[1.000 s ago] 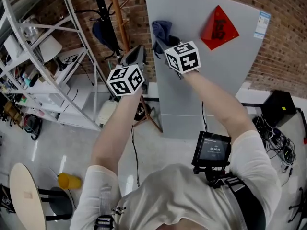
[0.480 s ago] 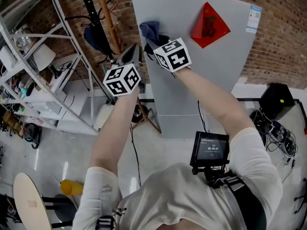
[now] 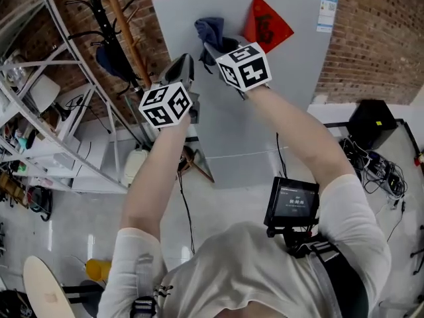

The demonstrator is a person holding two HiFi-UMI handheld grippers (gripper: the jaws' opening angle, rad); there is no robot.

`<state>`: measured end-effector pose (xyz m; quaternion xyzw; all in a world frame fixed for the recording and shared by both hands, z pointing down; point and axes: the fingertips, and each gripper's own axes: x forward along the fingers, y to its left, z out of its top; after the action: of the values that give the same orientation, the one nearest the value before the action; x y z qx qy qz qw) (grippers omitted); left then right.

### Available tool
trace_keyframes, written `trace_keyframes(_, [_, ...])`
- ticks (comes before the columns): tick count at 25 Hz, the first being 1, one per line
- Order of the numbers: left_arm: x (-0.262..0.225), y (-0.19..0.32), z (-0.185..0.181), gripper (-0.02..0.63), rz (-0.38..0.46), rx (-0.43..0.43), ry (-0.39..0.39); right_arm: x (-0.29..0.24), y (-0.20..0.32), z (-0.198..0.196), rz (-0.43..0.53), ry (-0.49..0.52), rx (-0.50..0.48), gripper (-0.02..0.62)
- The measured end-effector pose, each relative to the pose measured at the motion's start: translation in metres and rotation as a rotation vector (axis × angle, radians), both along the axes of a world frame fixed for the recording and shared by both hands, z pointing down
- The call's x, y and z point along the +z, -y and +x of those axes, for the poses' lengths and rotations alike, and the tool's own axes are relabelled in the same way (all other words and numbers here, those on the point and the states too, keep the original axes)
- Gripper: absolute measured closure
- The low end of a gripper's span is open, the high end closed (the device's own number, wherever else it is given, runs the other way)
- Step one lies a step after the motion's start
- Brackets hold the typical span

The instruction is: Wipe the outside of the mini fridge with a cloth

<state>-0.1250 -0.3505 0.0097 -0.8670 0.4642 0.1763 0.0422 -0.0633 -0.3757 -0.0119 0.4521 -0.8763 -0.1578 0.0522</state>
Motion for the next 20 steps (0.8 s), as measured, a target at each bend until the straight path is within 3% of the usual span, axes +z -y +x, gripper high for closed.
trace_keyframes(14, [-0.004,0.000,0.127,0.606,0.009,0.183,0.017,-0.011,-0.027,0.135,0.047,0.051,0.103,0.513])
trace_keyframes(20, [-0.006,-0.009,0.185,0.606,0.018,0.261,0.027,-0.011,-0.022,0.200,0.040,0.069,0.201,0.514])
